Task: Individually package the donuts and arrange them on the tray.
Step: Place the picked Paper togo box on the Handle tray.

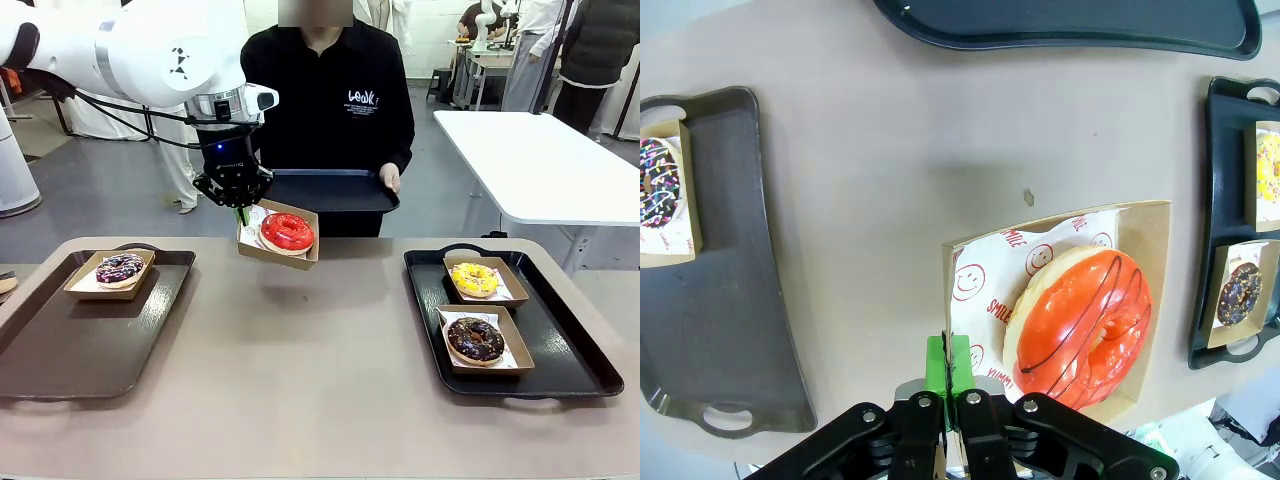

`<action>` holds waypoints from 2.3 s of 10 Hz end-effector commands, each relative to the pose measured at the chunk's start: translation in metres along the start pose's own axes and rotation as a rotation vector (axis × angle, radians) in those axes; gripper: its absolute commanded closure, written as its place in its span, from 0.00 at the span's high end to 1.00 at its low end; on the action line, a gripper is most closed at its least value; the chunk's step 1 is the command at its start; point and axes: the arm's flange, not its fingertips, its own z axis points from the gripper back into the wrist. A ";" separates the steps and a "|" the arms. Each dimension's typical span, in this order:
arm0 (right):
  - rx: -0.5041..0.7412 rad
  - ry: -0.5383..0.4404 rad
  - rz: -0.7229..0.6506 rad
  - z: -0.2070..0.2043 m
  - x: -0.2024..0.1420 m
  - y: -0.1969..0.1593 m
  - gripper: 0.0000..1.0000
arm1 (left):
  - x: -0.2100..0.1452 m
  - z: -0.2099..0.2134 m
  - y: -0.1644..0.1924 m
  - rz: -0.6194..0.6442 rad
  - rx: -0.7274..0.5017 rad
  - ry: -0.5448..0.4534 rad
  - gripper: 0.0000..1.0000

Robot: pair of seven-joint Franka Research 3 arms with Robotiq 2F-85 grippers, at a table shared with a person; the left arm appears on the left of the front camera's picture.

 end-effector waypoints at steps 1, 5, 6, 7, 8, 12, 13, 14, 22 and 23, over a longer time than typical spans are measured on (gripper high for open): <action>0.007 0.001 0.000 0.000 0.000 0.000 1.00 | -0.001 0.001 0.001 -0.005 -0.002 0.000 0.00; 0.007 0.001 0.000 0.000 0.000 0.000 1.00 | 0.000 0.000 0.000 0.000 0.000 0.000 0.01; 0.007 0.001 0.000 0.000 0.000 0.000 1.00 | -0.008 0.008 0.017 -0.025 -0.049 0.002 0.01; 0.007 0.001 0.000 0.000 0.000 0.000 1.00 | -0.020 0.017 0.040 -0.056 -0.075 0.012 0.01; 0.007 0.001 0.000 0.000 0.000 0.000 1.00 | -0.036 0.025 0.065 -0.067 -0.050 0.018 0.01; 0.007 0.001 0.000 0.000 0.000 0.000 1.00 | -0.099 0.035 0.166 -0.026 0.021 0.055 0.01; 0.007 0.001 0.000 0.000 0.000 0.000 1.00 | -0.113 0.032 0.188 -0.007 0.043 0.057 0.01; 0.007 0.001 0.000 0.000 0.000 0.000 1.00 | -0.118 0.029 0.218 0.037 0.059 0.060 0.01; 0.007 0.001 0.000 0.000 0.000 0.000 1.00 | -0.125 -0.007 0.297 0.120 0.110 0.084 0.01; 0.007 0.001 0.000 0.000 0.000 0.000 1.00 | -0.125 -0.007 0.297 0.120 0.110 0.084 0.01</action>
